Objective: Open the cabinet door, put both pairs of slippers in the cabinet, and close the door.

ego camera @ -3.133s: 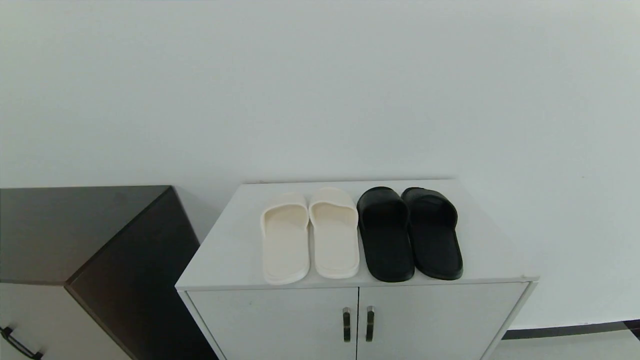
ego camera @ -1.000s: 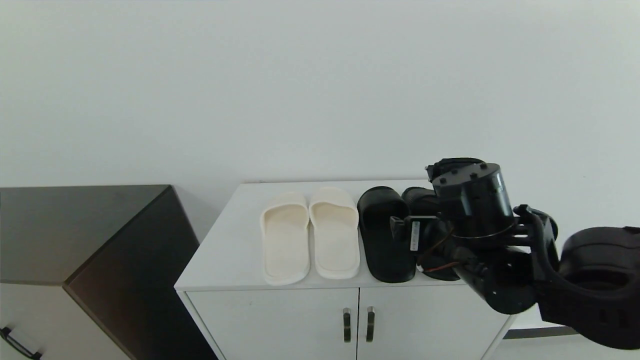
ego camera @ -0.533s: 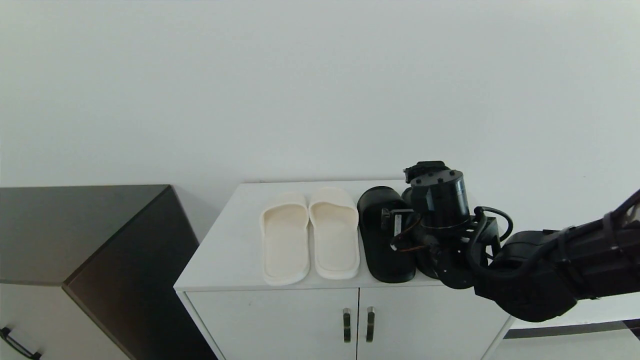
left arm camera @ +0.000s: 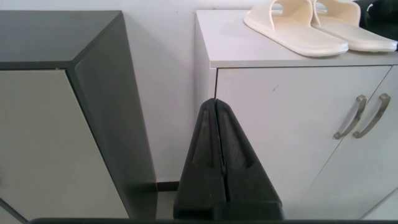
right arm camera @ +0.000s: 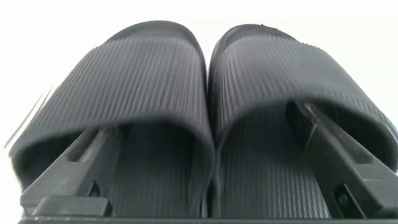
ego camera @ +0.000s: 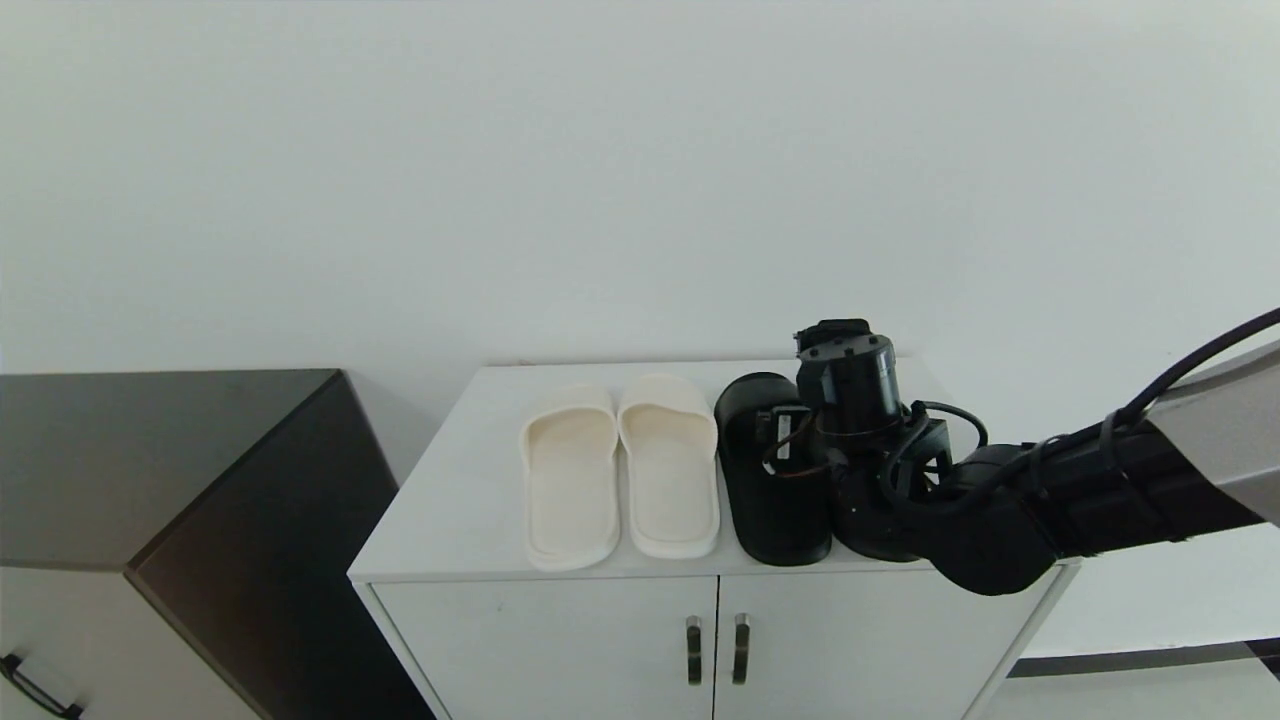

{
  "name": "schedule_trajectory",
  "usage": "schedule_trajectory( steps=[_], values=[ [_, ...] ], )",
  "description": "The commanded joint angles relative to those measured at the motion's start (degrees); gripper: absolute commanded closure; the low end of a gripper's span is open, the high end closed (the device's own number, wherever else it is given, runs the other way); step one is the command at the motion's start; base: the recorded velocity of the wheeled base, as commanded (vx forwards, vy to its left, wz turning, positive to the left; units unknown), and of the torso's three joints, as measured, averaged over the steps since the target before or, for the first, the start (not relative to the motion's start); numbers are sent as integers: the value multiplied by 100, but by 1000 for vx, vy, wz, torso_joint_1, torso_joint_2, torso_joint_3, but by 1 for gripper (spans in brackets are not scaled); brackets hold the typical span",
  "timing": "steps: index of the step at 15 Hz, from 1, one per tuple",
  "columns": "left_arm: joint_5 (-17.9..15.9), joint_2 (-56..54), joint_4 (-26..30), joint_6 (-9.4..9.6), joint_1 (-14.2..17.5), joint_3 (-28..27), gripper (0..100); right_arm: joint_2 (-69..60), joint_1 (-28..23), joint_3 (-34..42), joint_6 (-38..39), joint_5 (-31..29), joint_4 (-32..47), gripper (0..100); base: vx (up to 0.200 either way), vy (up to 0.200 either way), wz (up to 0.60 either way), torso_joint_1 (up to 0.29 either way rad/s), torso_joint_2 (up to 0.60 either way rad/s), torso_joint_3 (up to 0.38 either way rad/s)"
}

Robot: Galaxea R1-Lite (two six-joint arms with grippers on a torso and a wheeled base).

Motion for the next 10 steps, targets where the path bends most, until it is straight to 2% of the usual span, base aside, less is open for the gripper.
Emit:
schedule_trajectory(
  steps=[1,7,10],
  values=[
    [1,-1,-1,-2,-4,0,100,98,-25,-65,-51,15,10,100,0,0,0,0,0,0],
    [1,-1,7,-2,-4,0,100,63,-86,-118,-192,68,-8,100,0,0,0,0,0,0],
    [1,-1,-1,-2,-4,0,100,-482,-86,111,-429,68,1,100,0,0,0,0,0,0]
  ],
)
